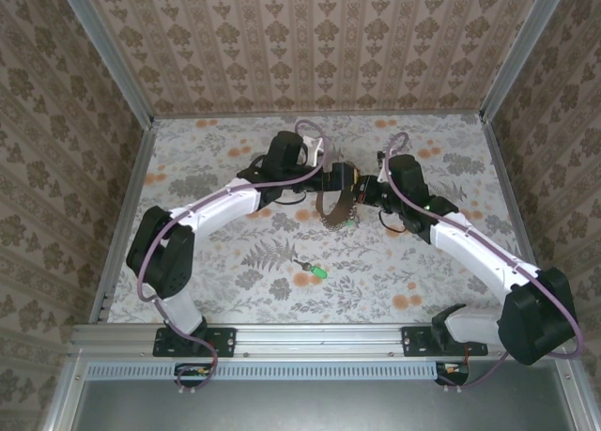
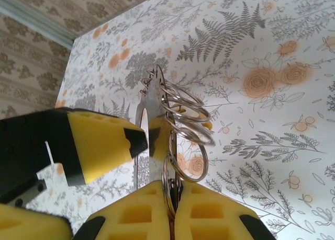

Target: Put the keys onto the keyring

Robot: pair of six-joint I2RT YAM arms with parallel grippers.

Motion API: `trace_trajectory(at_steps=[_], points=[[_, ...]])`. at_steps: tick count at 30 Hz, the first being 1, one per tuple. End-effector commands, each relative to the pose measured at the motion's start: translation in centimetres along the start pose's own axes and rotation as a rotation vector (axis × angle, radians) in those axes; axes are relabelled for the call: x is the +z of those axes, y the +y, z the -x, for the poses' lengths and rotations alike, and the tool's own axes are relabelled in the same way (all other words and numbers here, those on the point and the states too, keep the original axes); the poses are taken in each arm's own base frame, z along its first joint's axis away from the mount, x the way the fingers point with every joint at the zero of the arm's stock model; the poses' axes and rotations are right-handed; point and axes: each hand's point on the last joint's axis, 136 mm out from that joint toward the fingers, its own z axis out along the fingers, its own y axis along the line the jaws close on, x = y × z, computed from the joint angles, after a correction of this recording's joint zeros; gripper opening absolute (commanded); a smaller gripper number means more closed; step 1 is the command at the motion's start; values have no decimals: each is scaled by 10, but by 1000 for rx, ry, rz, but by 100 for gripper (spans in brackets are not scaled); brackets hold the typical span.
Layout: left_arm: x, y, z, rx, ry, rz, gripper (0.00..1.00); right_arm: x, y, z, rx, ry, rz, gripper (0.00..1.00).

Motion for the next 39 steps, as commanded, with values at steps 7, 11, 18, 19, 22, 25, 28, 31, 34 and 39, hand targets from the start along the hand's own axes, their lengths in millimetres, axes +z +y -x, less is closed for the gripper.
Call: trace_trajectory(at_steps=[7,11,18,19,22,25,28,31,34,39], points=[[-62,21,1,107,-73,149,100,-16,8,22,-306,43,96,0],[-90,28,0,135,-91,189,98,-21,8,28,-423,64,116,0],[-145,20,3,281,-119,170,100,-31,33,16,-781,44,285,0],[-150,22,3,301,-115,205,100,-33,37,15,-811,42,303,0],[-172,20,6,423,-100,220,100,-41,48,1,-977,60,388,0],[-173,1,1,565,-98,143,99,-48,53,-21,-1206,78,454,0],[-166,-18,-6,678,-104,10,84,-53,56,-38,-1415,91,494,0],[-154,-26,-15,783,-91,-68,76,-62,67,-43,-1493,70,556,0],[-138,-36,-36,927,-26,-125,74,-68,79,-46,-1542,49,613,0],[-120,-46,-51,1009,18,-200,72,-68,79,-60,-1643,97,613,0]])
